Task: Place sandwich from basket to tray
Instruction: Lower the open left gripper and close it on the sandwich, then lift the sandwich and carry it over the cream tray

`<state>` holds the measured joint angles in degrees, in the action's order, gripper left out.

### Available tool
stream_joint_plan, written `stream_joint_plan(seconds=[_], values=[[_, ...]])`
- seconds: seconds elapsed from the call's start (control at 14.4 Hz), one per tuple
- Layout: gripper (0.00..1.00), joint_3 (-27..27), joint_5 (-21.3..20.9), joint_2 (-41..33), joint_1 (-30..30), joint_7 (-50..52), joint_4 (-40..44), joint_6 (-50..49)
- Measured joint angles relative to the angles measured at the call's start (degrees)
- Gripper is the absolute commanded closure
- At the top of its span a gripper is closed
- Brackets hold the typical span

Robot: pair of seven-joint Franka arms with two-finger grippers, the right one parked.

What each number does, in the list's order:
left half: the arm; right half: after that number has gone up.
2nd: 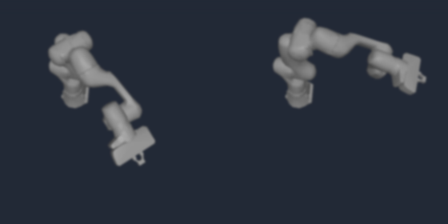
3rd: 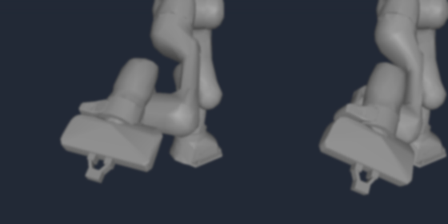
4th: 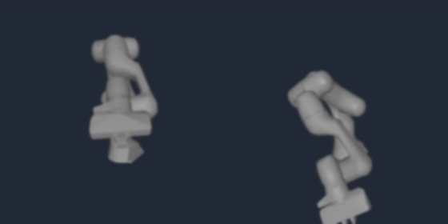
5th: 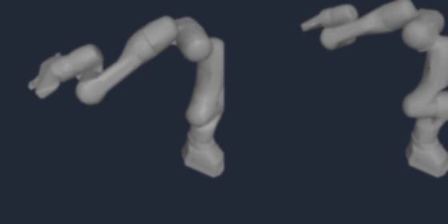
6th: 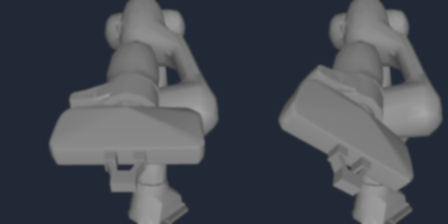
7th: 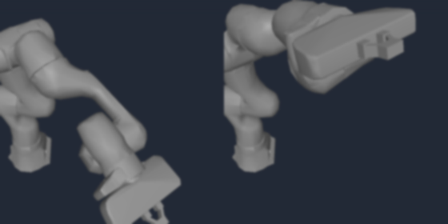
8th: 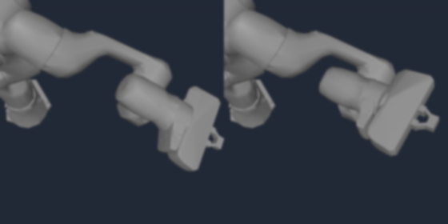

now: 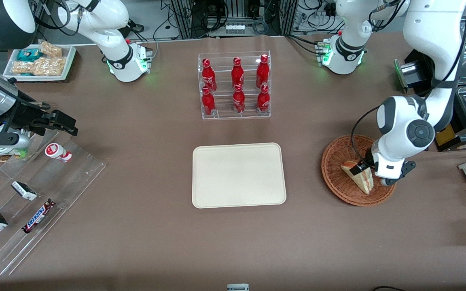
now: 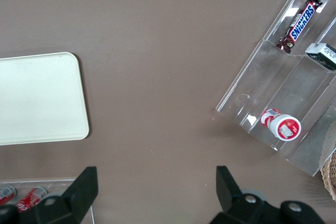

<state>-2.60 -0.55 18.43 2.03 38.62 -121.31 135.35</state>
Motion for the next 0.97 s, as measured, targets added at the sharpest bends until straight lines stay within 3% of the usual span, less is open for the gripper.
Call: stream_joint_plan(seconds=[0.07,0.35,0.56,0.76,0.97], values=[[0.99,0.02,-0.01,0.45,0.00,0.00,0.09,0.13],[1.00,0.16,-0.03,0.24,-0.10,0.00,3.13,-1.96],[1.00,-1.44,-0.03,-1.75,0.11,0.03,13.23,-17.01],[1.00,-9.66,-0.40,-3.55,1.13,4.04,24.08,-29.63],[0.97,-16.53,-6.06,-0.76,10.59,13.12,27.32,-28.73]])
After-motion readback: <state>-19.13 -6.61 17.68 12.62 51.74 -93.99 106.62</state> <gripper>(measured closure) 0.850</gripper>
